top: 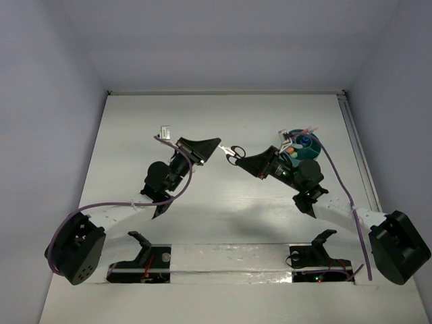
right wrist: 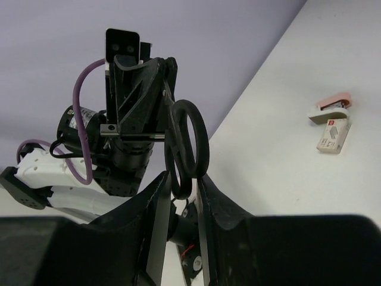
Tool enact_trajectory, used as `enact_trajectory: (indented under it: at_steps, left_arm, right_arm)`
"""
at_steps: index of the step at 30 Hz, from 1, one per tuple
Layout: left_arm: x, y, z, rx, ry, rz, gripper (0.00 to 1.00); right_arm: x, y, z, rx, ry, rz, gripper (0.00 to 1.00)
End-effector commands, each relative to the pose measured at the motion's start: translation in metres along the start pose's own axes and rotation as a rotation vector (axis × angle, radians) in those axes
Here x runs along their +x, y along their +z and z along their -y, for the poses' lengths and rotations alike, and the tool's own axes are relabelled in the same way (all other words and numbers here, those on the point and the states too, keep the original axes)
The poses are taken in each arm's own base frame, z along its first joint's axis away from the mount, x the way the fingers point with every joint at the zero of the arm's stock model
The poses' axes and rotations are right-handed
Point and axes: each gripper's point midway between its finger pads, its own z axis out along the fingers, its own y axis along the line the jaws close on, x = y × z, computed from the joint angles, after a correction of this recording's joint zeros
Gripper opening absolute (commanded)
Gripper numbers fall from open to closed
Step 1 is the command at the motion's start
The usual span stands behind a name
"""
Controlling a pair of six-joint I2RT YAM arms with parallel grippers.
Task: Sort the stationery into containers
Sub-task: Place the scissors in the storage box.
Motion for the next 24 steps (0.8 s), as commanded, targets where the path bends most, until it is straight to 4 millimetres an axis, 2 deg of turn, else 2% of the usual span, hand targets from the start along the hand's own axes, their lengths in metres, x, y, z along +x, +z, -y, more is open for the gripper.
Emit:
enact_trajectory:
  at_steps: [1, 3, 4, 5, 7, 9, 10, 11, 12, 13, 14, 16, 17, 19, 21, 22, 23, 24]
  left_arm:
    - [-0.002, -0.005, 0.019, 0.085, 0.002, 0.005, 0.0]
    - [0.001, -0.006, 0.017, 0.08, 0.008, -0.009, 0.0]
    - [0.003, -0.007, 0.016, 0.079, 0.008, -0.016, 0.0]
    - [0.006, -0.008, 0.016, 0.086, 0.015, -0.031, 0.0]
    - [0.014, -0.012, 0.016, 0.102, 0.043, -0.064, 0.03]
    - [0.019, -0.014, 0.013, 0.094, 0.065, -0.085, 0.14]
    - [0.019, -0.016, 0.012, 0.089, 0.077, -0.091, 0.2]
    - [0.023, -0.017, 0.005, 0.056, 0.088, -0.112, 0.34]
    - [0.024, -0.018, 0.001, 0.045, 0.121, -0.118, 0.4]
    - [0.02, -0.019, 0.005, 0.047, 0.138, -0.112, 0.49]
    - [0.023, -0.021, -0.002, 0.013, 0.153, -0.127, 0.53]
    - [0.013, -0.024, 0.004, 0.006, 0.209, -0.099, 0.65]
    - [0.011, -0.026, -0.005, -0.04, 0.225, -0.095, 0.69]
    - [0.001, -0.033, 0.002, -0.044, 0.278, -0.062, 0.78]
    - [-0.006, -0.041, -0.006, -0.098, 0.307, -0.043, 0.8]
    - [-0.011, -0.048, 0.0, -0.088, 0.323, -0.023, 0.81]
    - [-0.012, -0.053, -0.002, -0.093, 0.351, -0.024, 0.81]
    - [-0.015, -0.057, -0.009, -0.132, 0.363, -0.013, 0.81]
  right_arm:
    - [-0.019, 0.002, -0.018, -0.057, -0.066, 0.078, 0.3]
    - [-0.02, 0.002, -0.018, -0.051, -0.079, 0.082, 0.24]
    - [-0.02, 0.002, -0.014, -0.034, -0.086, 0.082, 0.19]
    - [-0.022, 0.002, -0.015, -0.031, -0.091, 0.087, 0.08]
    - [-0.028, 0.001, -0.023, -0.033, -0.127, 0.097, 0.0]
    - [-0.032, 0.004, -0.022, 0.001, -0.152, 0.087, 0.0]
    - [-0.031, 0.002, -0.012, 0.076, -0.146, 0.07, 0.0]
    - [-0.034, 0.002, -0.009, 0.106, -0.183, 0.066, 0.0]
    - [-0.045, 0.005, -0.018, 0.119, -0.209, 0.073, 0.0]
    - [-0.04, 0.0, -0.002, 0.212, -0.228, 0.031, 0.0]
    - [-0.043, -0.001, -0.001, 0.245, -0.241, 0.021, 0.0]
    - [-0.047, -0.006, 0.005, 0.335, -0.282, -0.022, 0.0]
    - [-0.048, -0.007, 0.007, 0.366, -0.296, -0.042, 0.0]
    - [-0.05, -0.016, 0.015, 0.467, -0.334, -0.104, 0.0]
    - [-0.055, -0.025, 0.024, 0.561, -0.362, -0.132, 0.0]
    - [-0.053, -0.039, 0.036, 0.658, -0.371, -0.166, 0.0]
    - [-0.069, -0.039, 0.024, 0.672, -0.42, -0.155, 0.0]
    - [-0.074, -0.044, 0.025, 0.724, -0.437, -0.171, 0.0]
